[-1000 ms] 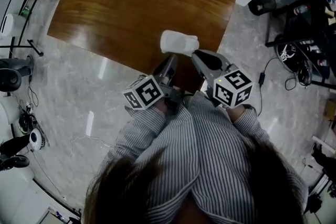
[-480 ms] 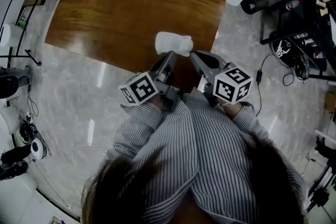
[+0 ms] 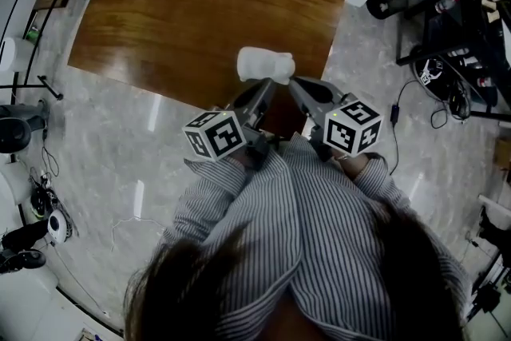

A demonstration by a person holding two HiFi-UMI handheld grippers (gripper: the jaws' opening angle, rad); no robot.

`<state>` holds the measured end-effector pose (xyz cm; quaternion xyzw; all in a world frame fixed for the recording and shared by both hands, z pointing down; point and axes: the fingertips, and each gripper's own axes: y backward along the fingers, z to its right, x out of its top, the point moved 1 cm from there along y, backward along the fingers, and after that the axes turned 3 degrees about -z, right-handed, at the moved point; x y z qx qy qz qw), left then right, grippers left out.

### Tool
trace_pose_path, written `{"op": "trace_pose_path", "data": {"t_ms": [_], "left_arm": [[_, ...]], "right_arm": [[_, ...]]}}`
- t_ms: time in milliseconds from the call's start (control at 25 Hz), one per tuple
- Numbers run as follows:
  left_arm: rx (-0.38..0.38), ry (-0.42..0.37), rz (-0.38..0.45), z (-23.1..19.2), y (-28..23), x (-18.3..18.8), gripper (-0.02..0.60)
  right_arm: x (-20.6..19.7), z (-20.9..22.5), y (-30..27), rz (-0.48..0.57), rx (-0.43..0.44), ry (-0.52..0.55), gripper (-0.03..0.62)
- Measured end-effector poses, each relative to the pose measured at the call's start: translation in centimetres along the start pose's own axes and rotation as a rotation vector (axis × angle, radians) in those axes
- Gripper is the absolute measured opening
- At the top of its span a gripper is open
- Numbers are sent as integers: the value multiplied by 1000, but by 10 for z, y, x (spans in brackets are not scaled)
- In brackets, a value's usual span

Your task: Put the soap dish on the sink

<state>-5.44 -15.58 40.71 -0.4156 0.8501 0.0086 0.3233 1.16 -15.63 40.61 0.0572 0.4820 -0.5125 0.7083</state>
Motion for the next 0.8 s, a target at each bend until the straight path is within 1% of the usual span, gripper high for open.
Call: {"op": "trace_pose_path", "data": {"t_ms": [80,320,560,800], "left_arm": [[5,1,-12,-1,1,-2,0],[8,-43,-52,2,-1,-9,0],[16,-38,-63,4,-2,-14,0],[8,-32,-60,9,-1,-14,0]], "right_arm": [[-1,0,1,-6,-10,11,2],[-4,0,5,-9,-16,26,2],[-4,3,11,-3,-35,32,2],[-2,0,15,-1,-34,45,2]]}}
